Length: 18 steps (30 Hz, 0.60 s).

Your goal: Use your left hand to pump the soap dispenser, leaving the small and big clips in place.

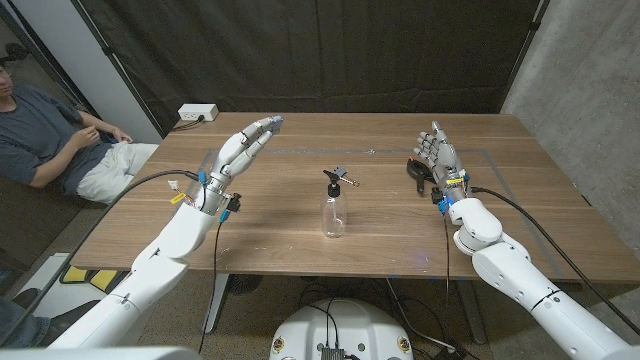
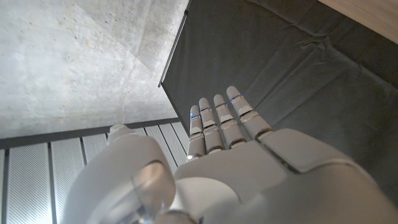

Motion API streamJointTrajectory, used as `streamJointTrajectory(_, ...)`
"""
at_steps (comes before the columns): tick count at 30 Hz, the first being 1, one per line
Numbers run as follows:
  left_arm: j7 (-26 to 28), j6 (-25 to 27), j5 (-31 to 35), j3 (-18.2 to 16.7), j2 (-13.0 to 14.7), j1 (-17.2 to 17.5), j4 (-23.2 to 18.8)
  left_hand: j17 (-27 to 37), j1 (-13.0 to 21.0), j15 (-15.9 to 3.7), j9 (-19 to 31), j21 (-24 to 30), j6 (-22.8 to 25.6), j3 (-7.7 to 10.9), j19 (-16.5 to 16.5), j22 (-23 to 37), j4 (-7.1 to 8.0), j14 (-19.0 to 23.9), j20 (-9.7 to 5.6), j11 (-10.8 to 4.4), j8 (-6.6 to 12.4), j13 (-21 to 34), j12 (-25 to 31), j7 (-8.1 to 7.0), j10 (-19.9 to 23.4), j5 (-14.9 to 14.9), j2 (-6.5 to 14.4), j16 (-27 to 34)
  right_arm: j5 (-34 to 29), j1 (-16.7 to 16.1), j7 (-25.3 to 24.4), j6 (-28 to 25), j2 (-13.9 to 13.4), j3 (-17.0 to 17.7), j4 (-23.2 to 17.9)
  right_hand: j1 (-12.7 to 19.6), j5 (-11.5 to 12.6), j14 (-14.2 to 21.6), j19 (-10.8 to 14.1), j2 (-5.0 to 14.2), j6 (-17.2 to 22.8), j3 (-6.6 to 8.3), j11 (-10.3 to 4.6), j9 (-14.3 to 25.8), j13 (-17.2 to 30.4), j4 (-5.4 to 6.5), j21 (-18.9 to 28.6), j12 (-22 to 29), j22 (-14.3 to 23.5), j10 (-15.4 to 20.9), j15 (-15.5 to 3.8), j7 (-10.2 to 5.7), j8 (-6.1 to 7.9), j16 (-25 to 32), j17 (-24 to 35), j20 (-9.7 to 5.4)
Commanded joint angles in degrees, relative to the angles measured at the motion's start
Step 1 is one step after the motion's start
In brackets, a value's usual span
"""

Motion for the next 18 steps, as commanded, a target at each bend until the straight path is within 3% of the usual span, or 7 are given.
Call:
streamJointTrajectory(1, 1.7, -1.0, 11.5, -4.7, 1.9, 3.6, -4.7, 0.1, 1.6, -0.39, 0.2, -0.4, 0.9, 0.74, 0.6, 0.1, -0.41, 0.4, -0.04, -0.82, 0.31, 0.1, -0.3, -0.02, 0.5, 0.0, 0.3, -0.2, -1.3, -1.2, -1.3, -1.1, 0.2, -0.6, -2.3, 0.0, 0.0, -0.1, 0.2, 0.54, 0.5, 0.27, 0.14, 0.3, 0.3, -0.04, -0.3, 0.2, 0.3, 0.3, 0.58, 0.14, 0.15, -0.1, 0.2, -0.11)
streamJointTrajectory(13, 3.1, 0.9, 22.0, -10.5, 3.1, 7.8, -11.4, 0.1, 3.1, -0.75, 0.2, -1.2, 1.6, 1.8, -0.3, 0.2, -0.95, 0.4, -0.76, -1.24, 0.1, 0.1, -0.8, -0.39, 0.8, -0.1, 0.8, -0.6, -1.7, -1.6, -1.1, -1.6, -0.1, -0.9, -3.5, 0.0, 0.0, -0.1, 0.2, 0.55, 0.6, 0.23, 0.18, 0.3, 0.3, -0.07, -0.5, 0.2, 0.4, 0.2, 0.53, 0.14, 0.14, -0.1, 0.2, -0.06)
streamJointTrajectory(18, 1.7, 2.0, 25.2, -12.5, 4.8, 9.2, -15.1, 0.2, 3.4, -0.87, 0.2, -1.6, 1.7, 2.06, -0.8, 0.2, -0.99, 0.0, -1.13, -1.64, -0.06, 0.2, -1.0, -0.48, 0.7, -0.2, 0.8, -0.9, -1.8, -1.3, -0.5, -1.6, 0.0, -1.3, -3.5, 0.0, 0.0, -0.2, 0.3, 0.55, 0.6, 0.22, 0.12, 0.3, 0.3, -0.09, -0.6, 0.2, 0.4, 0.3, 0.59, 0.12, 0.12, -0.1, 0.2, -0.06)
